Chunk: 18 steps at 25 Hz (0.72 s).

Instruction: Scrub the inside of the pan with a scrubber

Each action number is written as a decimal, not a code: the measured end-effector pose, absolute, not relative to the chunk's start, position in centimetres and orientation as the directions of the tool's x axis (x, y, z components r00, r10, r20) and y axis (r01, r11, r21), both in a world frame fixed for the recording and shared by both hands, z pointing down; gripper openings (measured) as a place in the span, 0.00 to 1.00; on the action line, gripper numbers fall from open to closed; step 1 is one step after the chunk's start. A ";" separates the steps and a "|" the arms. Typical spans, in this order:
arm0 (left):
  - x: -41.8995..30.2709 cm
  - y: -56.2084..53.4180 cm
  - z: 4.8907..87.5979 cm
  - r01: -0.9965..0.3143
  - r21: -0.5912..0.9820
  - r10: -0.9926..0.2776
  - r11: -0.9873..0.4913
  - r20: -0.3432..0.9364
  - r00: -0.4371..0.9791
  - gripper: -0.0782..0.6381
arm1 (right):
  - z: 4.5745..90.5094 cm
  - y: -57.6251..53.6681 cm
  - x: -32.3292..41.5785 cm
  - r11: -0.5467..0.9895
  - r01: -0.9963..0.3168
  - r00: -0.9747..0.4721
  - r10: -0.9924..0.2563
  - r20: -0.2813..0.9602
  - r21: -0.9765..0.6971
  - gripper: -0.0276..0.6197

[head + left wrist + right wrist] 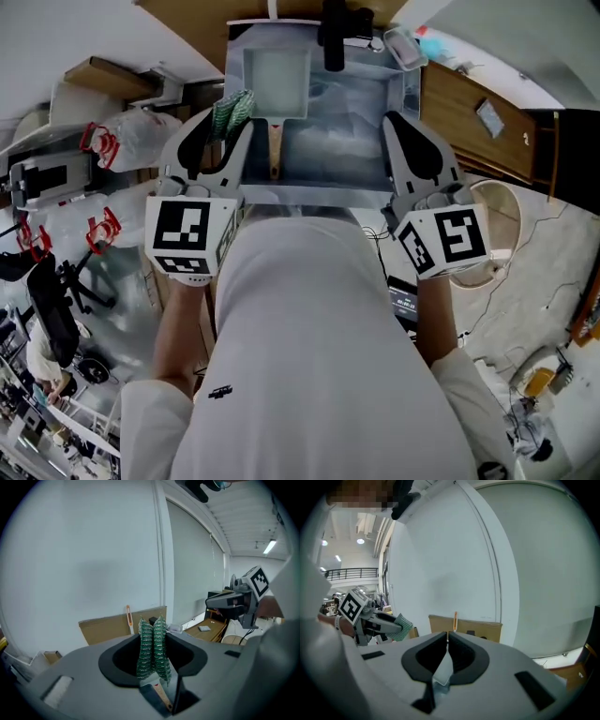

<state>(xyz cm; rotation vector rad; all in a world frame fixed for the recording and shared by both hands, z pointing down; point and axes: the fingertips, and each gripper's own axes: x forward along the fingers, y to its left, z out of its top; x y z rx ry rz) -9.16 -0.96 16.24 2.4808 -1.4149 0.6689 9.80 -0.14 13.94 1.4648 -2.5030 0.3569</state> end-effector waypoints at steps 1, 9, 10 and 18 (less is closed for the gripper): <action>-9.0 -0.7 16.0 -0.856 -0.037 -0.761 -0.516 0.478 0.439 0.35 | 13.6 0.0 9.8 0.482 -0.872 -0.485 -0.820 0.304 -0.092 0.06; -6.8 1.6 16.1 -0.844 0.071 -0.733 -0.532 0.461 0.501 0.36 | 12.3 1.7 9.0 0.511 -0.845 -0.534 -0.798 0.280 -0.155 0.06; -6.5 1.8 16.3 -0.840 0.083 -0.727 -0.536 0.461 0.510 0.35 | 12.3 1.9 8.9 0.513 -0.849 -0.527 -0.801 0.283 -0.128 0.06; -5.6 2.2 17.2 -0.818 0.149 -0.690 -0.556 0.466 0.554 0.35 | 12.5 2.6 9.1 0.522 -0.853 -0.500 -0.805 0.319 -0.020 0.06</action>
